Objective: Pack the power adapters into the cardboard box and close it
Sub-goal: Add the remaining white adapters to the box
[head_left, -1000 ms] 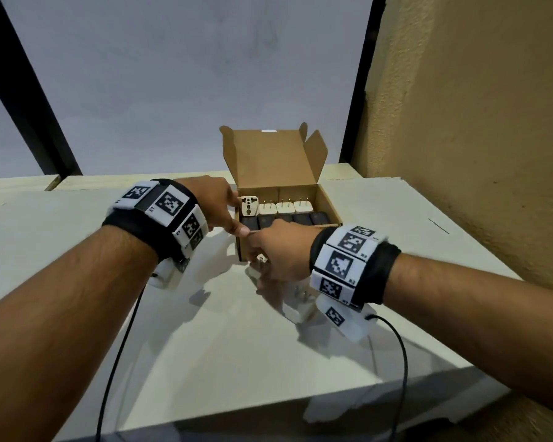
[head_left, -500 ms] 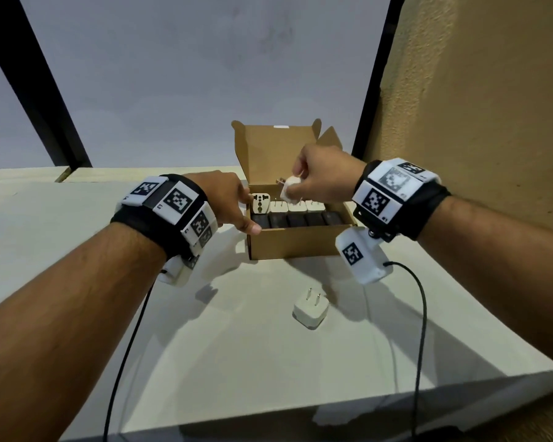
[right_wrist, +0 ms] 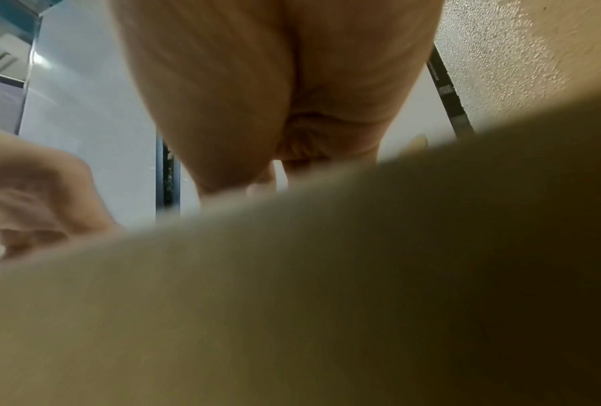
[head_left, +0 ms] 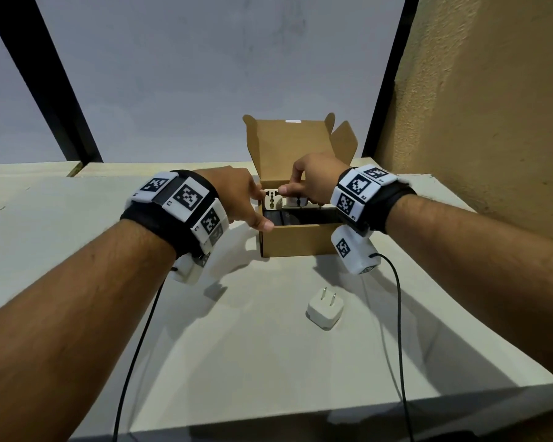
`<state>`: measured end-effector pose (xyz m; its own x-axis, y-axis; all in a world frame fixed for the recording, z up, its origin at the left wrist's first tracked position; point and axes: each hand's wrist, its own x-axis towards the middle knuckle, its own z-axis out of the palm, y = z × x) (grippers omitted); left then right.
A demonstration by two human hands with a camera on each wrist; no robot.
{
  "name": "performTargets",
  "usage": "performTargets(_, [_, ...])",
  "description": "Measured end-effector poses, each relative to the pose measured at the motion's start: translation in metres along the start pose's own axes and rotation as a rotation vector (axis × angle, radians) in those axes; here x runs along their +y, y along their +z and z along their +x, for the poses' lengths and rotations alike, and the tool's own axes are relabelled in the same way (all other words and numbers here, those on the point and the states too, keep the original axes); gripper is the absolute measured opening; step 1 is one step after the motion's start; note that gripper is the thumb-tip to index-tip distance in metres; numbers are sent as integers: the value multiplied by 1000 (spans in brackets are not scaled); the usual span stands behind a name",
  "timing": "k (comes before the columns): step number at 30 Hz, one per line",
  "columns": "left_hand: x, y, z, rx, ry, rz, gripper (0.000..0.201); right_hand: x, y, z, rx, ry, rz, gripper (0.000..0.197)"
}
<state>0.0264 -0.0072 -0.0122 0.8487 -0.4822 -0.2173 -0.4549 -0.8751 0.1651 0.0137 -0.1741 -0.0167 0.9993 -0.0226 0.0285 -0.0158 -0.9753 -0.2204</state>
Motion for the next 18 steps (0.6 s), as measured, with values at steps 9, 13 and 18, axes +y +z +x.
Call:
performTargets(9, [-7,2,9,-27,8,-12,86,2,6,6,-53,29,9,39])
performTargets(13, [-7,2,10,-36,0,7,87,5,9,8,-59,31,44,31])
performTargets(18, [-5,1,8,-30,0,18,86,8,13,9,-26,8,48,27])
